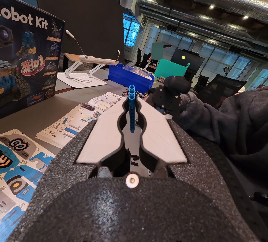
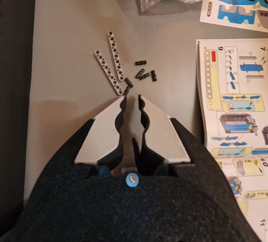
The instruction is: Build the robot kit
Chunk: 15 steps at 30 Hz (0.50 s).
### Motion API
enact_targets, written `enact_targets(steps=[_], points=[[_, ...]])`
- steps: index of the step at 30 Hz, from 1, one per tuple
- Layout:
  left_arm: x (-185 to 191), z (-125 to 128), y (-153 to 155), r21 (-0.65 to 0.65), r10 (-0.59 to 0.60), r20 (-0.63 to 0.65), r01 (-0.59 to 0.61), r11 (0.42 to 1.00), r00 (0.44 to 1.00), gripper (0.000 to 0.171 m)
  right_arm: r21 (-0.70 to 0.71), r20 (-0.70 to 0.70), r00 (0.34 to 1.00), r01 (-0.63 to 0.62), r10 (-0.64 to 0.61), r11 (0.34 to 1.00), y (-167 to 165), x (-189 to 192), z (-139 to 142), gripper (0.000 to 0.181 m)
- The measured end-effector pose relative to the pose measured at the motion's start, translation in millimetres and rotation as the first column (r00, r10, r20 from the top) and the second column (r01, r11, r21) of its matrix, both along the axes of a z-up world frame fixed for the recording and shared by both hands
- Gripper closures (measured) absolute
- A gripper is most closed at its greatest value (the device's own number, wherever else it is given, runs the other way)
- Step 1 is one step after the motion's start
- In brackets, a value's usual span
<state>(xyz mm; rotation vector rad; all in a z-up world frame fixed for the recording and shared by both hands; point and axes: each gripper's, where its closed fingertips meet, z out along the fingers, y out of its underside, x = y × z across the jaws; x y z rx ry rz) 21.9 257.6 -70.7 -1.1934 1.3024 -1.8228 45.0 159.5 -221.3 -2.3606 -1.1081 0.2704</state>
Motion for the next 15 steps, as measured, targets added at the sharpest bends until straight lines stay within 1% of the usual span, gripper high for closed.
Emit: enact_targets(steps=[3, 11, 13, 15], points=[[0, 0, -1, 0.002, -0.002, -0.001, 0.002, 1.000, 1.000, 0.165, 0.006, 0.001, 0.999, 0.034, -0.034, 0.999, 3, 6, 0, 0.164], [0, 0, -1, 0.007, 0.000, -0.001, 0.000, 1.000, 1.000, 0.165, -0.033, 0.015, 1.000, -0.001, 0.002, 0.999, -2, -11, -11, 0.160], [0, 0, -1, 0.007, 0.000, -0.002, 0.000, 1.000, 1.000, 0.165, -0.040, 0.023, 0.999, 0.025, -0.024, 0.999, -2, -8, -12, 0.160], [0, 0, -1, 0.006, 0.000, -0.001, 0.000, 1.000, 1.000, 0.165, -0.060, 0.000, 0.999, 0.049, -0.049, 0.997, -2, -10, -13, 0.163]])
